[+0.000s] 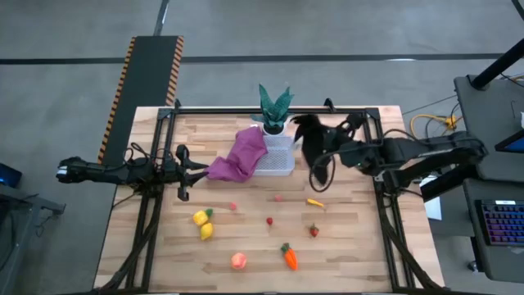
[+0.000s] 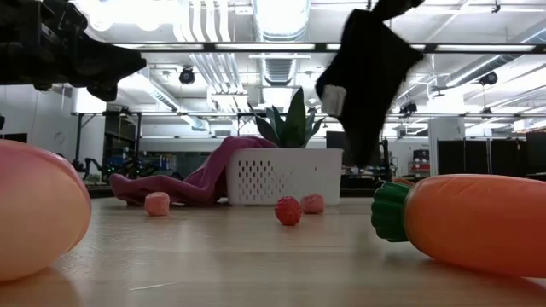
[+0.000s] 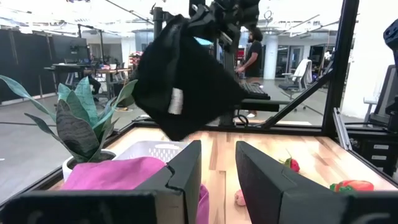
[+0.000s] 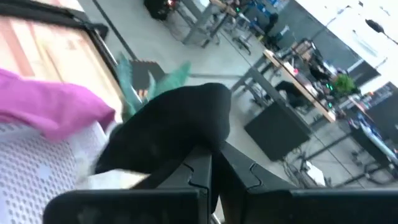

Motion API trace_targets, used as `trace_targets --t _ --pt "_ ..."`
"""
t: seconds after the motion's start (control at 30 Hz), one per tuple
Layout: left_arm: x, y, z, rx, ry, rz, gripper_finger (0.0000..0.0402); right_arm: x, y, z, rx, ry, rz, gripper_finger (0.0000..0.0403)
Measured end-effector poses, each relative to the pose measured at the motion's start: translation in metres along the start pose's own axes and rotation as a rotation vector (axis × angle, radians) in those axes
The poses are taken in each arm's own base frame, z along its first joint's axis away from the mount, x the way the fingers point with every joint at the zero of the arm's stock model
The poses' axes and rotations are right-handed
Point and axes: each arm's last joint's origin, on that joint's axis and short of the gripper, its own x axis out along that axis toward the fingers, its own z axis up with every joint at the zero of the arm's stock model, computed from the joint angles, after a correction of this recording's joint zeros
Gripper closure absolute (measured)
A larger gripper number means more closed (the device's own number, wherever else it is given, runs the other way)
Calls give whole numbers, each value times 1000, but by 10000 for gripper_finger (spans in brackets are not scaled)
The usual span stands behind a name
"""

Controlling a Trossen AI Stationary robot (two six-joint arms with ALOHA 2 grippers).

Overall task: Build produce basket
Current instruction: Remove the black towel from the white basket

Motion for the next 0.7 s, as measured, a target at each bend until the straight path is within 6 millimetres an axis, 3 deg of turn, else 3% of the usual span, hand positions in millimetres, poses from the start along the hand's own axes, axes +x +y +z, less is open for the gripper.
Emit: trace_targets --t 0.37,0.7 --pt "0 0 0 0 -1 1 314 3 -23 -53 13 325 -84 395" --pt "0 0 0 0 -3 1 314 15 -7 -93 10 435 -128 394"
